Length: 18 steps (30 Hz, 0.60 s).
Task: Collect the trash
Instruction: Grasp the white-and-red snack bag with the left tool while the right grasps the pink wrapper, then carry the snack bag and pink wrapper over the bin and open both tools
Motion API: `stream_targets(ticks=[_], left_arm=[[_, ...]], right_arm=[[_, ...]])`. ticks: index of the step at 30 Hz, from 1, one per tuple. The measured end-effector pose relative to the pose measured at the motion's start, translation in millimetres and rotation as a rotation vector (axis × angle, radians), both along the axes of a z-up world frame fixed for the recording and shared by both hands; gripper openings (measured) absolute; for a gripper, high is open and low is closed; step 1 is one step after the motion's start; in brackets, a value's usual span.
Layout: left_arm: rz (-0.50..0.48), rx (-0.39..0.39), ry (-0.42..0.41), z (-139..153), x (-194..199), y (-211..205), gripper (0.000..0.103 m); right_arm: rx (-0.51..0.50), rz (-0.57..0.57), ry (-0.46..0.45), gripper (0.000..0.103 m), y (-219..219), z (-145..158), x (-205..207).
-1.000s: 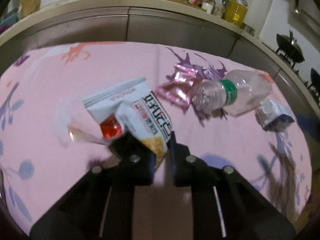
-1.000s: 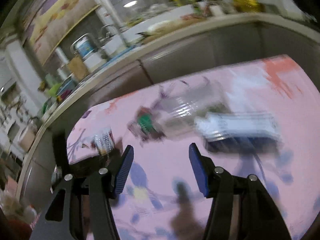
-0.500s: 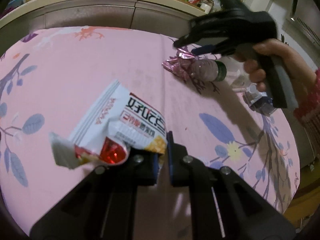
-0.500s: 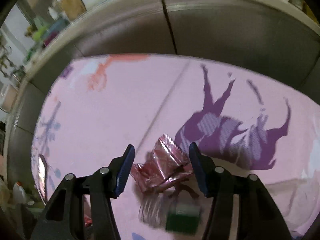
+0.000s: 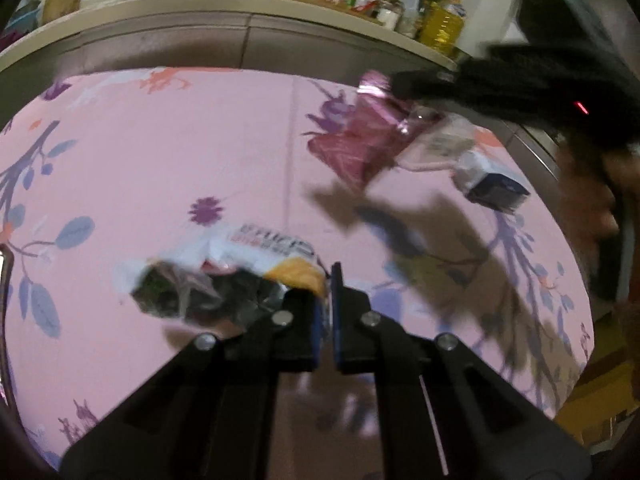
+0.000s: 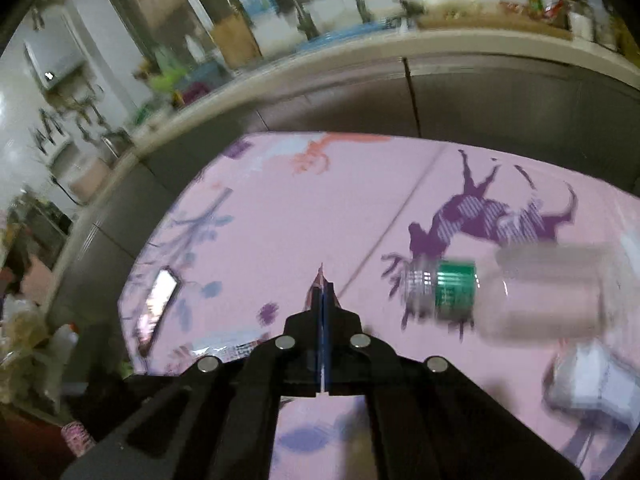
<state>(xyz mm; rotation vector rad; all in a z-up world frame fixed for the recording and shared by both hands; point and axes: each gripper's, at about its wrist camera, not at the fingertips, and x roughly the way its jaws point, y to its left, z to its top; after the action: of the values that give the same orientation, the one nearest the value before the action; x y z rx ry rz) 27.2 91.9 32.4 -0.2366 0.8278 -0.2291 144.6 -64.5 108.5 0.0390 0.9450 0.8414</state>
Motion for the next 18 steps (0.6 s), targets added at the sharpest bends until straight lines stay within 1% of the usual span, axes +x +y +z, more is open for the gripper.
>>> stream_targets(ticks=[2,4,6,8,9,11,13,15,16,18], left_arm=[[-0.027,-0.002,-0.01,6,-6,-11,0.004],[-0.061,-0.005,-0.016,10,-10,-22,0.004],[-0.116,-0.006,-0.017,14,-14,-40,0.004],[-0.171,-0.011,-0.013,16,-17,-58,0.004],[-0.218,-0.018,-0.009,18,-20,-73,0.004],[-0.282,-0.024,-0.003,20,-22,-93,0.004],[-0.364,-0.017,0.005,22,-22,-123,0.004],[-0.435,0.004,0.006,24,-21,-151,0.004],[-0.488,0.022,0.004,27,-20,-173,0.004],[-0.557,0.048,0.003,30,-17,-209,0.004]], right_arm=[[0.059,-0.035,-0.019,0.0,-27,5,-28],[0.108,-0.091,-0.023,0.0,-54,3,-51],[0.17,-0.178,-0.002,0.0,-97,-4,-75],[0.203,-0.259,0.002,0.0,-130,-12,-95],[0.223,-0.307,0.006,0.0,-149,-18,-105],[0.263,-0.386,0.02,0.0,-178,-28,-121],[0.285,-0.455,0.022,0.0,-206,-35,-135],[0.307,-0.532,0.009,0.0,-238,-42,-148],[0.314,-0.557,0.004,0.0,-249,-44,-151],[0.336,-0.622,-0.017,0.0,-281,-48,-162]])
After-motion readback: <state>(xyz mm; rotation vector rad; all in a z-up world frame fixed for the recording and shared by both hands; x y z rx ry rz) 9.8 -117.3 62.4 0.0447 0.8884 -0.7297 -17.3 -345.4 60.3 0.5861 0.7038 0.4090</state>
